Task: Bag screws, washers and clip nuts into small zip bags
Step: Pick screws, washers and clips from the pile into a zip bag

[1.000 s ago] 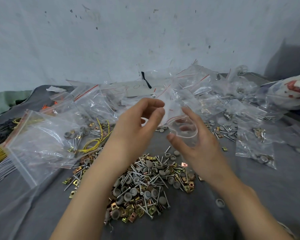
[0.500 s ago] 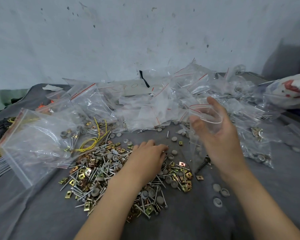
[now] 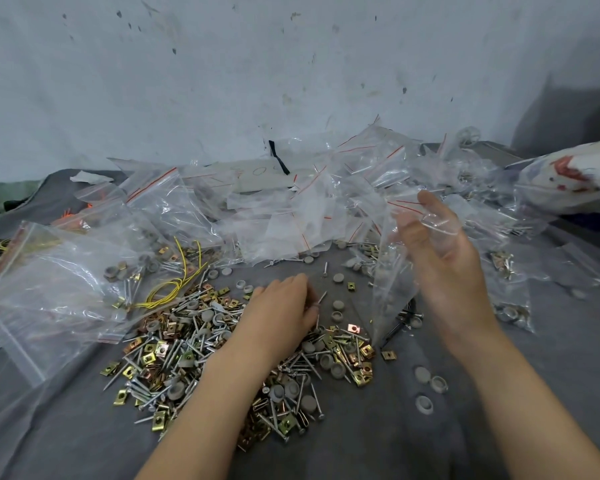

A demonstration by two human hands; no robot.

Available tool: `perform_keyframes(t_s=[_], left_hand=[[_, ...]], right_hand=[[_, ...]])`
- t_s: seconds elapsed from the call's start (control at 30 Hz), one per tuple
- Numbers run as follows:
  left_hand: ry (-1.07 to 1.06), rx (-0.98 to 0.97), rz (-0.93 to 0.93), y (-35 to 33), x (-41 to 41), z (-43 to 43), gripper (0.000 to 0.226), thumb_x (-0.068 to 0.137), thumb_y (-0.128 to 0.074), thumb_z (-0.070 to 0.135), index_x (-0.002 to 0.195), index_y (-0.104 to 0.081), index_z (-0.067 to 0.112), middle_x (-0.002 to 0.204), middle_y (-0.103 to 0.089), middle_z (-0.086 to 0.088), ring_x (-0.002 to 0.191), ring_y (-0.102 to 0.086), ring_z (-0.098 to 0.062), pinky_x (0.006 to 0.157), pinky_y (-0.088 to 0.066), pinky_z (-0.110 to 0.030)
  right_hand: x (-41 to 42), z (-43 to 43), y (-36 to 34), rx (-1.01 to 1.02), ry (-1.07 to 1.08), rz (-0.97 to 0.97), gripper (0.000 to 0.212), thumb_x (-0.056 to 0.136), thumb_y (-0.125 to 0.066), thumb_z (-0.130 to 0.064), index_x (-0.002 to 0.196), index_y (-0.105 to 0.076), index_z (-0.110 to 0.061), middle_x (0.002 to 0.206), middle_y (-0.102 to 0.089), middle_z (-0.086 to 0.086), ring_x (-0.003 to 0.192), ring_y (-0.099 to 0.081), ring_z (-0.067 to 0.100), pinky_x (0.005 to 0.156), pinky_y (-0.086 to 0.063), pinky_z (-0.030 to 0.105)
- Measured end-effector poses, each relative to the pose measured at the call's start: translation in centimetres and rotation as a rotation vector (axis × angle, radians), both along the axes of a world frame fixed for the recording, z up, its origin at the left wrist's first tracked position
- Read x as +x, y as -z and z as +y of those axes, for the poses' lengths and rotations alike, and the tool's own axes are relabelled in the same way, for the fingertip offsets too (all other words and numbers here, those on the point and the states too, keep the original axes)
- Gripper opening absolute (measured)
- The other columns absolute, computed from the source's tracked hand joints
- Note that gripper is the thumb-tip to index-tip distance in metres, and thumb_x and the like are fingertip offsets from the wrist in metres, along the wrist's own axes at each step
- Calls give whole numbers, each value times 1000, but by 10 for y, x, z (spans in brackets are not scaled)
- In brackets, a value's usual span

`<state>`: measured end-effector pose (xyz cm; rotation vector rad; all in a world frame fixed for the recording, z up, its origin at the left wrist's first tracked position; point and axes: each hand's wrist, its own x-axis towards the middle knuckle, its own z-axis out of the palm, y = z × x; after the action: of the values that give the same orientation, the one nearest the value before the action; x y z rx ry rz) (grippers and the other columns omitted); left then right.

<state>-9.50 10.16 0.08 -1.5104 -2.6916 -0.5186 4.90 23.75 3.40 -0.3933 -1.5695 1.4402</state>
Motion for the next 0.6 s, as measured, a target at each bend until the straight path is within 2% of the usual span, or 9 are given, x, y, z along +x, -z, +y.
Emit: perform_keyframes(t_s=[0.13, 0.2, 0.27, 0.33, 0.43, 0.5, 0.6], left_hand=[[-59, 138, -92, -8, -4, -3, 7, 96, -56, 33, 98, -51, 28, 90, -65, 9, 86, -62, -15, 81, -49, -34], [-62, 301, -209, -18, -5, -5, 7, 94, -61, 29, 97, -55, 27, 85, -65, 12, 81, -63, -5, 76, -51, -25], [-34, 485, -272, -36, -2, -6, 7, 93, -65, 25, 96, -59, 27, 83, -66, 15, 77, -61, 2, 68, -44, -10], [13, 641, -288, -55, 5, -9, 7, 93, -65, 24, 97, -62, 28, 83, -67, 16, 78, -60, 2, 66, -43, -9], [94, 759, -321, -78, 19, -16, 11, 94, -63, 25, 97, -65, 35, 87, -69, 16, 81, -62, -2, 69, -46, -17], [129, 745, -324, -85, 25, -19, 14, 94, -62, 24, 100, -67, 35, 87, -70, 13, 84, -62, -3, 72, -47, -18], [165, 669, -287, -87, 31, -20, 18, 95, -61, 21, 107, -69, 32, 89, -70, 12, 86, -61, 1, 71, -40, -6]], right_hand=[[0, -4, 4, 60, -4, -63, 77, 77, -67, -68, 146, -43, -42, 128, -69, -7, 103, -65, -9, 86, -50, 16], [-1, -7, 9, 166, 12, -135, 79, 80, -65, -74, 148, -37, -47, 140, -55, -27, 120, -55, -12, 96, -51, 23], [-4, -12, 13, 310, 41, -238, 79, 79, -59, -80, 148, -30, -53, 128, -43, -52, 122, -47, -19, 94, -48, 23], [-8, -17, 18, 406, 48, -307, 78, 80, -56, -81, 148, -25, -57, 123, -46, -50, 117, -48, -19, 90, -45, 22], [-14, -22, 24, 478, 38, -369, 79, 80, -53, -83, 148, -21, -59, 127, -53, -34, 119, -51, -8, 98, -44, 29], [-17, -24, 26, 498, 29, -383, 78, 80, -52, -84, 148, -20, -62, 128, -52, -34, 121, -52, -4, 102, -44, 32], [-19, -26, 27, 516, 20, -368, 78, 81, -54, -82, 149, -20, -61, 131, -54, -29, 121, -54, -1, 102, -46, 34]])
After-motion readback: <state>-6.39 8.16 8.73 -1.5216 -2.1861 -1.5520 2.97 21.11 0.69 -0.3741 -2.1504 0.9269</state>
